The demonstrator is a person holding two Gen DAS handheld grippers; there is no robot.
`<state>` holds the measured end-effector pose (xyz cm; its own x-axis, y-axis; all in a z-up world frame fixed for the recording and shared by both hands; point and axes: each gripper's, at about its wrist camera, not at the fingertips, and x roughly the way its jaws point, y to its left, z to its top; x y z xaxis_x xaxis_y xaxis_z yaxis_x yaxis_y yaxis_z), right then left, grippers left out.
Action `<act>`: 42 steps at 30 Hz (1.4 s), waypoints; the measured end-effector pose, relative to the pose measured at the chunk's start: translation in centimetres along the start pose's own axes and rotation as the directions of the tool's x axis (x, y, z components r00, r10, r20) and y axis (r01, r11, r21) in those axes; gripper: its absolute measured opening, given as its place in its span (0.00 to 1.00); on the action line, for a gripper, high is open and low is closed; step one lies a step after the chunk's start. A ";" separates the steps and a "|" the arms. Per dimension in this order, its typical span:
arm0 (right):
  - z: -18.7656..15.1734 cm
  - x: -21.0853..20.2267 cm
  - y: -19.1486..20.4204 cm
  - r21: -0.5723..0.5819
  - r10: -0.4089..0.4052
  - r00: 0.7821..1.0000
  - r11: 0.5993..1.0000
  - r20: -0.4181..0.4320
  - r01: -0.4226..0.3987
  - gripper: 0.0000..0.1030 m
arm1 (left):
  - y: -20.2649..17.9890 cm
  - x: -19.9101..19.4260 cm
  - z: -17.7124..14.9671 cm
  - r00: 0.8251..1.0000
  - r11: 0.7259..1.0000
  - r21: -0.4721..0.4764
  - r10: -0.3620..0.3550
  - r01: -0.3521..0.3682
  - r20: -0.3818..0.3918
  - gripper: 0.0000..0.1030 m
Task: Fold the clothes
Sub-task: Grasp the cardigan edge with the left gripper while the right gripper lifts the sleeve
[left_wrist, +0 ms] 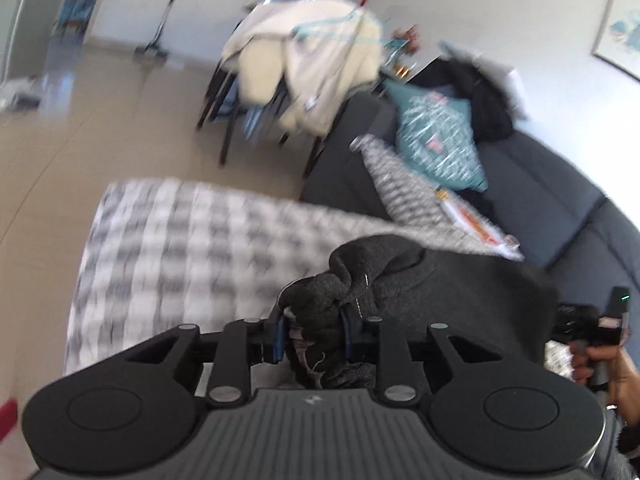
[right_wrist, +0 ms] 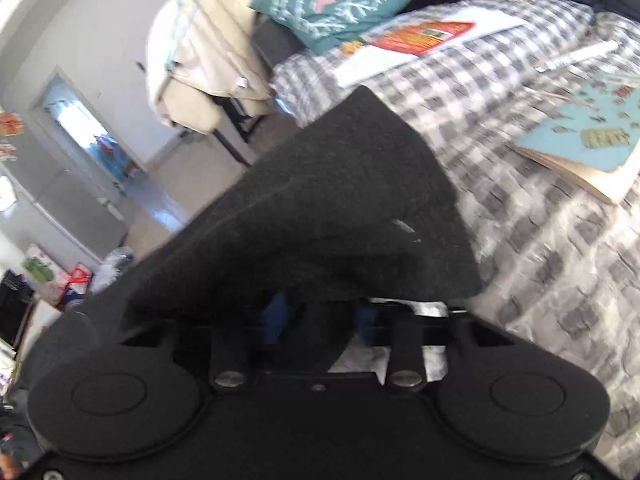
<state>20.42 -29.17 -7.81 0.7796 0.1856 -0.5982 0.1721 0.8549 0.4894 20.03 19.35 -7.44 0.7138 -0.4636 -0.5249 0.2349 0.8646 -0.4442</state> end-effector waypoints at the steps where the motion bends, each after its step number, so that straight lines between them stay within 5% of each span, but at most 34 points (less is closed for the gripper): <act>1: 0.2 -0.3 0.2 -0.033 -0.010 1.000 0.999 -0.001 0.010 0.16 | 0.2 0.1 -0.3 1.000 1.000 -0.014 0.001 -0.001 0.003 0.26; 6: 2.0 -3.0 2.3 -0.269 -0.115 0.992 0.955 0.047 0.123 0.14 | 0.0 0.0 0.0 1.000 1.000 -0.006 0.029 -0.029 -0.008 0.26; 11: 2.7 -5.8 4.0 -0.559 -0.293 0.931 0.744 0.217 0.365 0.13 | -0.1 -0.4 0.1 0.999 0.999 0.000 0.034 -0.034 -0.012 0.27; 15: 2.2 -6.8 3.9 -0.711 -0.426 0.802 0.396 0.418 0.581 0.13 | -0.5 -0.4 0.7 0.999 1.000 -0.006 0.027 -0.027 -0.036 0.31; 20: -0.7 -6.1 1.3 -0.730 -0.401 0.650 -0.074 0.646 0.680 0.12 | -1.3 -1.1 1.4 0.997 1.000 0.013 0.005 -0.004 -0.076 0.35; 23: -2.7 -5.1 -1.0 -0.722 -0.365 0.633 -0.209 0.683 0.660 0.13 | -1.8 -1.3 1.6 0.996 0.999 0.035 0.017 -0.014 -0.084 0.36; 25: -4.0 -5.1 -2.1 -0.758 -0.372 0.666 -0.210 0.647 0.618 0.13 | -2.1 -1.4 1.7 0.996 0.999 0.047 0.026 -0.022 -0.088 0.36; 27: -5.9 -5.5 -3.1 -0.823 -0.414 0.721 -0.149 0.555 0.548 0.13 | -2.3 -1.4 1.7 0.994 0.997 0.064 0.041 -0.034 -0.097 0.35; 31: -8.5 -6.8 -4.2 -0.893 -0.457 0.783 -0.061 0.422 0.445 0.15 | -2.3 -1.1 1.8 0.993 0.997 0.065 0.044 -0.037 -0.107 0.35; 34: -8.4 -8.9 -4.7 -0.931 -0.475 0.844 0.122 0.249 0.343 0.33 | -2.0 -1.1 1.8 0.993 0.999 0.040 0.031 -0.027 -0.112 0.35; 36: -6.7 -11.0 -4.8 -0.911 -0.453 0.878 0.279 0.155 0.305 0.34 | -1.8 -0.9 1.9 0.993 0.999 0.030 0.025 -0.022 -0.115 0.35; 42: 1.4 -15.0 -7.7 -0.645 -0.339 0.935 0.693 0.105 0.324 0.45 | -1.4 -0.4 1.8 0.992 1.000 0.004 0.026 -0.026 -0.125 0.35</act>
<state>8.21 -39.18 -1.70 0.7338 -0.1675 -0.6584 -0.0165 0.9644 -0.2638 20.62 18.66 -5.30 0.6317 -0.4616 -0.6229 0.2189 0.8769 -0.4278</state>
